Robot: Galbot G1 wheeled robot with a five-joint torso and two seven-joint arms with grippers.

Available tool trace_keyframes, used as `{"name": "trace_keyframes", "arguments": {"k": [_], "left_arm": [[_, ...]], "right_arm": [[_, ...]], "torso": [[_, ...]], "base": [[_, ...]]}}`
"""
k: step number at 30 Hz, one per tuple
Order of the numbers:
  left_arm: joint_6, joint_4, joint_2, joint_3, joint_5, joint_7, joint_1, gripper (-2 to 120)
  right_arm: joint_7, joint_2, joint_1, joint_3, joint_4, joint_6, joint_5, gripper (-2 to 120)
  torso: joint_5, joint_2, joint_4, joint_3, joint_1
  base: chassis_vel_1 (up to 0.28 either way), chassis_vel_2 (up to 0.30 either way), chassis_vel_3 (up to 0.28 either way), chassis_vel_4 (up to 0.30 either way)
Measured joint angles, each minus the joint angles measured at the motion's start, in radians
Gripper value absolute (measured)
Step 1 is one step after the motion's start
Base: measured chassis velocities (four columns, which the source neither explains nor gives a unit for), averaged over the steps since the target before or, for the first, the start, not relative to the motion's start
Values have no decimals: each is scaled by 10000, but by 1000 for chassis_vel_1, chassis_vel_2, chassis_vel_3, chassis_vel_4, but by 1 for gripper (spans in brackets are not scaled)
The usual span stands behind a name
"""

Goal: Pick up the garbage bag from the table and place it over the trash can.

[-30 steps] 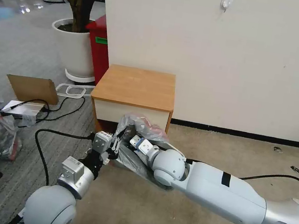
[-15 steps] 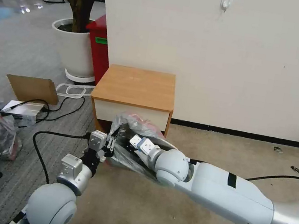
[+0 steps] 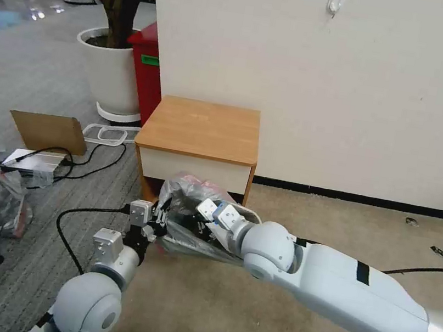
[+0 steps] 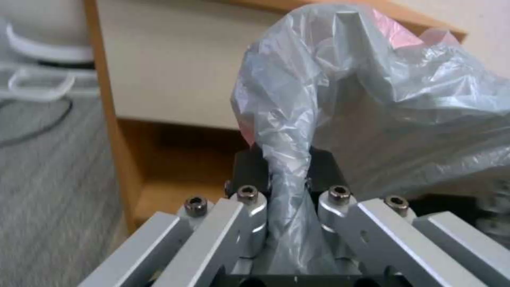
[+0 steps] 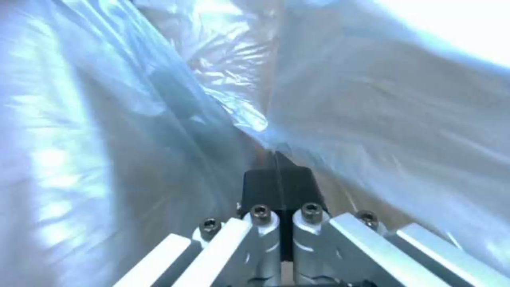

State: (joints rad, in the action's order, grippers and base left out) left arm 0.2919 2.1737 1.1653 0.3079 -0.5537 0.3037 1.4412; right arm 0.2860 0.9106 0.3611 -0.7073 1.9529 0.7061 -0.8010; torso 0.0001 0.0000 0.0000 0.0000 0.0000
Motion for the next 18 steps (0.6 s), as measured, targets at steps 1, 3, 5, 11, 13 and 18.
{"name": "trace_keyframes", "arguments": {"k": [1,3,5,11,13,18], "left_arm": [[0,0,0,0,0,0,0,7],[53,-116,57,-38,-486,286,-58,7],[149,-272,199,-49,-963,612,-96,7],[210,-486,512,-110,-1483,1015,-54,7],[239,-575,659,-195,-1718,1238,-5,7],[240,-679,900,-422,-1809,1447,335,7]], "right_arm": [[0,0,0,0,0,0,0,0],[1,-187,391,368,332,-8,-174,0],[-8,-440,1039,1063,884,-30,-377,0],[-223,-984,2683,2911,1919,-526,-544,0],[-246,-1218,3682,4051,2264,-1082,-524,0],[502,-860,6292,6686,2866,-2030,259,5]], "torso": [[0,0,0,0,0],[2,0,-1,0,0],[0,0,0,0,0],[2,0,-2,-1,0],[1,0,-3,0,0],[0,1,2,-1,0]], "base": [[0,0,0,0],[0,0,0,0],[0,0,0,0],[0,0,0,0],[0,0,0,0],[0,0,0,0]]}}
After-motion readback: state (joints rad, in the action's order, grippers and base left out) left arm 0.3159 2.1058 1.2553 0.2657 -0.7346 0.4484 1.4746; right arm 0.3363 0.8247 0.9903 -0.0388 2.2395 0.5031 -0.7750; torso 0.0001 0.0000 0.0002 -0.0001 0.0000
